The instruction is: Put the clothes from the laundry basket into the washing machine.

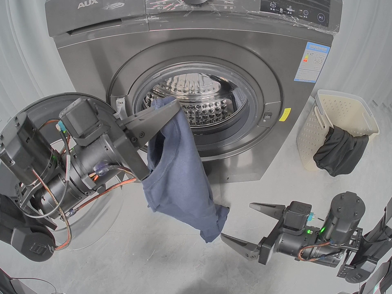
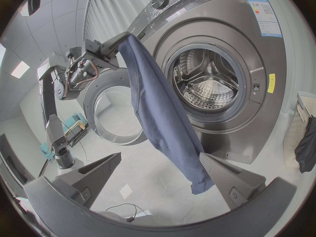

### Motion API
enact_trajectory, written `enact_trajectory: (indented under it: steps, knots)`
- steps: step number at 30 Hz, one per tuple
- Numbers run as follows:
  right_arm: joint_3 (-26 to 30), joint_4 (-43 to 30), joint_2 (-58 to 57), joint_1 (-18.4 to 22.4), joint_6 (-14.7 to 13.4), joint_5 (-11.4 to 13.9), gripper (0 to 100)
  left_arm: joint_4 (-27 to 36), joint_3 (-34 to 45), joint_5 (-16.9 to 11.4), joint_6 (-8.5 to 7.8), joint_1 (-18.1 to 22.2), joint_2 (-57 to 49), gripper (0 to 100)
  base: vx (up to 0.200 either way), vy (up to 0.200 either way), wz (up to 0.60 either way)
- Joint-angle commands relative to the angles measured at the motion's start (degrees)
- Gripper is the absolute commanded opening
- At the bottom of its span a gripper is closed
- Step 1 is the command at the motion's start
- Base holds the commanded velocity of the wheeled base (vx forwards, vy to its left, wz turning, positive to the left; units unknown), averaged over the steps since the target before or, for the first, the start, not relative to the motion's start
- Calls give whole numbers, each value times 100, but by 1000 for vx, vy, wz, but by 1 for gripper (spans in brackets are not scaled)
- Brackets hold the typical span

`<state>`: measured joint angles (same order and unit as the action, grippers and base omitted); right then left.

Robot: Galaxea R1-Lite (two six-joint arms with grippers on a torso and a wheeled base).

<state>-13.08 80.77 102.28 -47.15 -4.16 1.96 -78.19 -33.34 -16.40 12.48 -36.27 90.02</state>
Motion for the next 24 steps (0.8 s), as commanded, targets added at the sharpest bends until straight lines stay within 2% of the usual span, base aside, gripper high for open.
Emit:
enact_trajectory:
  steps: [1, 13, 24]
  knots:
    - [-687, 8, 591, 365, 20, 6, 100, -65, 38, -65, 9, -12, -160, 0, 0, 0, 0]
    - [-2234, -18, 1497, 461, 99, 41, 100, -65, 100, -180, 44, -73, -292, 0, 0, 0, 0]
    - [-2673, 8, 2103, 417, 178, 138, 100, -65, 109, -180, 52, -117, -309, 0, 0, 0, 0]
